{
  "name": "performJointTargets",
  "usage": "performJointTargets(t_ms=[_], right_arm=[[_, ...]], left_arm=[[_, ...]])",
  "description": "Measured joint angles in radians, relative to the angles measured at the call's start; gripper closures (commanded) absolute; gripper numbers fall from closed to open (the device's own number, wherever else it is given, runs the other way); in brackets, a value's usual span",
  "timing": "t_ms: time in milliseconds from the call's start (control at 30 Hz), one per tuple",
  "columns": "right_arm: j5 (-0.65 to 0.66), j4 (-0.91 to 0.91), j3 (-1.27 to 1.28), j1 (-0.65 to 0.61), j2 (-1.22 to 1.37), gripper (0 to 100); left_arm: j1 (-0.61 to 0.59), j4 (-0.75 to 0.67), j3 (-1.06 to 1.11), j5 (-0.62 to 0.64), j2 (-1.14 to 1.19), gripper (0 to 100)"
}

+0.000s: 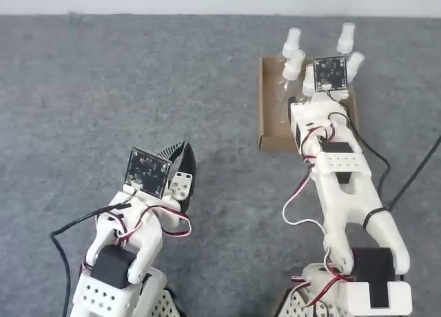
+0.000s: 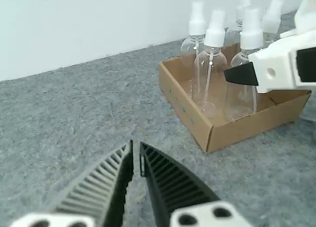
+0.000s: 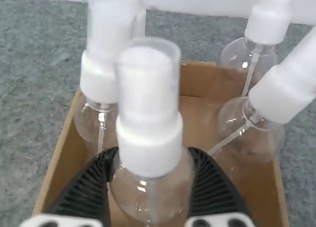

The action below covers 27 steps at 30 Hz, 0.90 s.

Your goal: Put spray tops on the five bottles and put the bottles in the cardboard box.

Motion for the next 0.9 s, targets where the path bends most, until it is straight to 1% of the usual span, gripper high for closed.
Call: performJointTargets(t_ms=[300,500,633,900], right_arm=[[0.000,0.000,0.000,0.000,0.000,99.0],[0.000,0.002,0.000,0.000,0.000,87.1],[0.000,0.038,0.000,0.000,0.000,86.9],[0.000,0.043,0.000,0.000,0.000,86.4]], left_arm=[[0.000,0.000,0.000,0.000,0.000,99],[0.000,0.000,0.000,0.000,0.000,99],[0.000,0.000,0.000,0.000,0.000,99],[0.000,0.000,0.000,0.000,0.000,99]])
